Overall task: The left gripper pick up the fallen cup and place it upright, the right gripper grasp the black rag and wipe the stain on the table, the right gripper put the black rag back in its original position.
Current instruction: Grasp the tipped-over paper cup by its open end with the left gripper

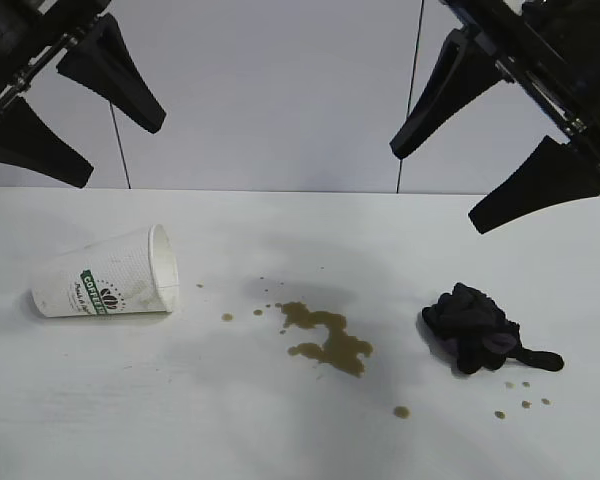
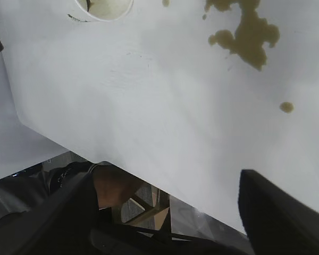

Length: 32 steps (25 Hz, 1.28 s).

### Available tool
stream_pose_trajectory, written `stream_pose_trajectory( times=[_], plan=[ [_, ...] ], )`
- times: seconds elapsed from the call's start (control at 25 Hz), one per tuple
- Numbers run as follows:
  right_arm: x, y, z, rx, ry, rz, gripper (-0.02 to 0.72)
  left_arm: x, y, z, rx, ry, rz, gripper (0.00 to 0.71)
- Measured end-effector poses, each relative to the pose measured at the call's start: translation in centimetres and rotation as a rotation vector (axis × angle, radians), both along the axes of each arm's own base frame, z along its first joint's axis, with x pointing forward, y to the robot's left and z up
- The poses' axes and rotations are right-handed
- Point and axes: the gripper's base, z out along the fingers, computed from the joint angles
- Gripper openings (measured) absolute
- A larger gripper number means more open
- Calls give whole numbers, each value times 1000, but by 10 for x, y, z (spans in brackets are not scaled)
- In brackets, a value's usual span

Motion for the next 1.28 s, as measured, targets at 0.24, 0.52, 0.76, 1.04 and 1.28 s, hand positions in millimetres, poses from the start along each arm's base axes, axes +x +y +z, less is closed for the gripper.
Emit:
stream_pose_trajectory(
  times=[0.24, 0.52, 0.76, 1.04, 1.28],
  plan=[
    [0, 0, 0, 0, 0, 0, 516, 0, 0, 0, 0, 0, 0, 594],
    [2, 0, 0, -4, -16, -14, 516, 0, 0, 0, 0, 0, 0, 594],
    [2, 0, 0, -4, -17, -15, 516, 0, 0, 0, 0, -1, 1, 594],
    [2, 0, 0, -4, -17, -15, 516, 3, 0, 1, -9, -16, 35, 594],
    [2, 0, 0, -4, -17, -15, 516, 9, -7, 18, -96, -92, -9, 594]
  ],
)
